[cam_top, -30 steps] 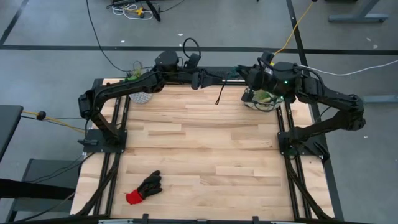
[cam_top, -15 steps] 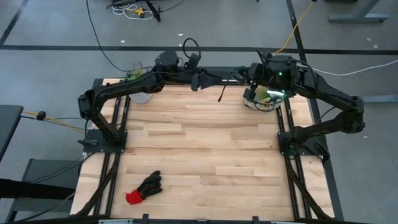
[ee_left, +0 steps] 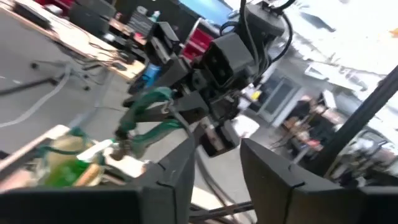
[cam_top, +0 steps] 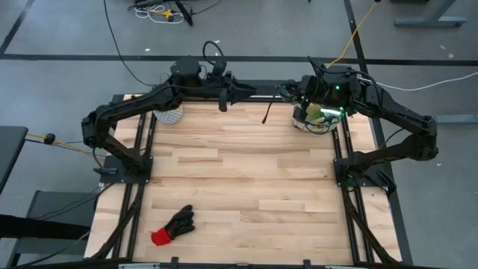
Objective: Pick & Place Garden tools in Gardening bag
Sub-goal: Put the green shear scissors into the brown gardening bag
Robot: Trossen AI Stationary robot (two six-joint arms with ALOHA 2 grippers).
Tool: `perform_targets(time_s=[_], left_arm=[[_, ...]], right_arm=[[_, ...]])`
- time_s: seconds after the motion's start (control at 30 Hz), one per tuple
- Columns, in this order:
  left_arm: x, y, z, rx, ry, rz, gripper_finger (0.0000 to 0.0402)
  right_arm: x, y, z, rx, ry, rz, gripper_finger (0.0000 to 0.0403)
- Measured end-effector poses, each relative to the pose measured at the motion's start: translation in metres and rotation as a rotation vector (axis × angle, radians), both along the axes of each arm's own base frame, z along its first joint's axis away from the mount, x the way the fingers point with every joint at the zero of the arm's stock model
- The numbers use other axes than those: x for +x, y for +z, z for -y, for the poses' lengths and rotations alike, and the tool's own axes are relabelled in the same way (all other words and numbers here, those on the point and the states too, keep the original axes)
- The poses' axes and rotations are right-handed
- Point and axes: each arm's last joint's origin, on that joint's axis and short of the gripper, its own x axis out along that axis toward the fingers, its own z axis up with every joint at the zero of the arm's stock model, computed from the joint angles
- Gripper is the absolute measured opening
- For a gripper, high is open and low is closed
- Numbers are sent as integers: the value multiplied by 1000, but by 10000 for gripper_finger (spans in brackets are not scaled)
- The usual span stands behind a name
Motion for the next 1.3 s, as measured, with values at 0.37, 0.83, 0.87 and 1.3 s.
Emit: perform_targets(time_s=[0.37,0.83,0.87,1.3], left_arm=[[-26,18,8,104,95,-6,58],[-26,18,9,105,84,-9,9],[-26,18,9,105,84,-8,10],[-26,17,8,132,87,-10,13]], right_arm=[[1,3,1,-16,7,32,39],[6,16,2,15,-13,216,38],[5,16,2,22,-17,222,38],[2,15,11,149,-85,297,38]])
